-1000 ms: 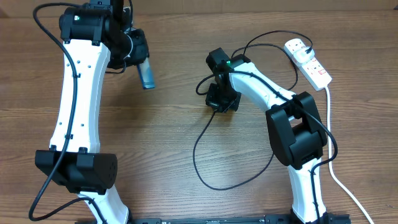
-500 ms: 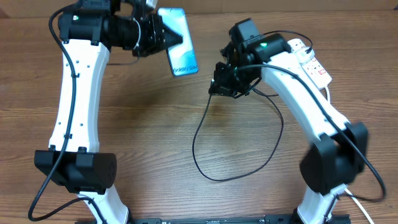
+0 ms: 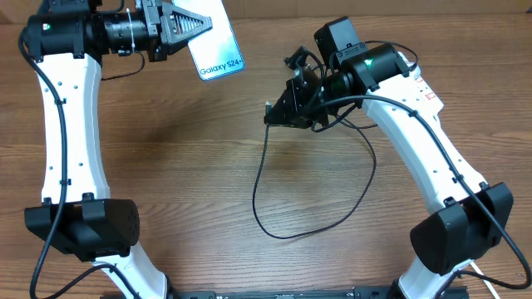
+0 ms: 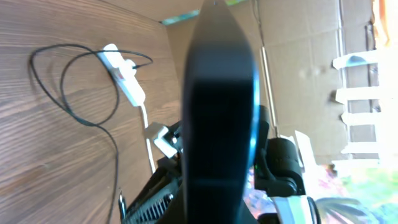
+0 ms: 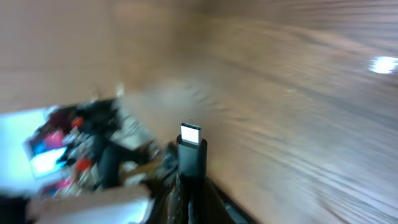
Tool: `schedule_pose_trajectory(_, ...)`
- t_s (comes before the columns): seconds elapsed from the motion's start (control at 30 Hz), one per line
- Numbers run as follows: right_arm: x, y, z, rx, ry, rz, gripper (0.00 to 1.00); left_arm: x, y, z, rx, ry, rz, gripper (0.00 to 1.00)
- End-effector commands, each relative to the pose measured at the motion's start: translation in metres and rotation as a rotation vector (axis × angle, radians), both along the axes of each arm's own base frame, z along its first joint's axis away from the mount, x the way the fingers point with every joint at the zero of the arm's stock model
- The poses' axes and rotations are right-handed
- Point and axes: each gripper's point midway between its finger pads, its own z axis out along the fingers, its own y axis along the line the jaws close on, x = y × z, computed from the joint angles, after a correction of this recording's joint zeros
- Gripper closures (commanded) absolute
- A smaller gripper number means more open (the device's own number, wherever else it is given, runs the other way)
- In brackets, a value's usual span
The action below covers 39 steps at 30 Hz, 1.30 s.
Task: Plug charger to phone and switch on socket
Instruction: 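Lift the plug with the right gripper toward the phone's bottom port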
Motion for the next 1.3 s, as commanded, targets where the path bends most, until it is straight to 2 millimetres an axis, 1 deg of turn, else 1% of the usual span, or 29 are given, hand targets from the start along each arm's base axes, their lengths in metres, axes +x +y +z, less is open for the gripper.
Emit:
schedule_pose_trajectory(0.0, -0.020, 0.017, 0.036, 0.220, -0.035, 0.149, 0.96, -0.008, -0.006, 0.013, -0.039, -0.006, -0.033, 0.96)
schedule_pose_trajectory(0.13, -0.031, 0.021, 0.053, 0.324, -0.055, 0.220, 0.96, -0.001, -0.002, 0.004, 0.009, 0.013, 0.014, 0.96)
schedule_pose_trajectory(0.23, -0.037, 0.022, 0.060, 0.373, -0.059, 0.248, 0.96, -0.001, -0.002, 0.005, 0.006, 0.014, 0.017, 0.96)
schedule_pose_trajectory(0.37, -0.047, 0.023, 0.076, 0.479, -0.081, 0.305, 0.96, 0.002, 0.000, 0.005, 0.009, 0.016, 0.028, 0.96)
schedule_pose_trajectory(0.53, -0.048, 0.023, 0.080, 0.508, -0.103, 0.322, 0.96, 0.003, 0.000, -0.004, 0.039, 0.044, 0.048, 0.96)
schedule_pose_trajectory(0.67, -0.048, 0.025, 0.080, 0.509, -0.110, 0.328, 0.96, 0.001, -0.005, -0.022, 0.055, 0.106, 0.027, 0.96)
schedule_pose_trajectory(0.7, -0.049, 0.025, 0.079, 0.506, -0.111, 0.329, 0.96, 0.001, -0.007, -0.029, 0.056, 0.129, 0.020, 0.96)
schedule_pose_trajectory(0.73, -0.048, 0.027, 0.073, 0.471, -0.120, 0.328, 0.96, 0.003, -0.010, -0.039, 0.061, 0.151, 0.007, 0.96)
schedule_pose_trajectory(0.8, -0.047, 0.027, 0.063, 0.404, -0.126, 0.318, 0.96, 0.006, -0.010, -0.047, 0.079, 0.159, 0.011, 0.96)
schedule_pose_trajectory(0.93, -0.044, 0.024, 0.045, 0.295, -0.134, 0.300, 0.96, 0.013, -0.005, -0.058, 0.145, 0.159, 0.051, 0.96)
schedule_pose_trajectory(1.07, -0.035, 0.017, 0.027, 0.167, -0.125, 0.246, 0.96, 0.020, 0.001, -0.067, 0.203, 0.150, 0.092, 0.96)
schedule_pose_trajectory(1.27, -0.037, 0.020, 0.019, 0.112, -0.145, 0.256, 0.96, 0.025, 0.009, -0.079, 0.273, 0.172, 0.142, 0.96)
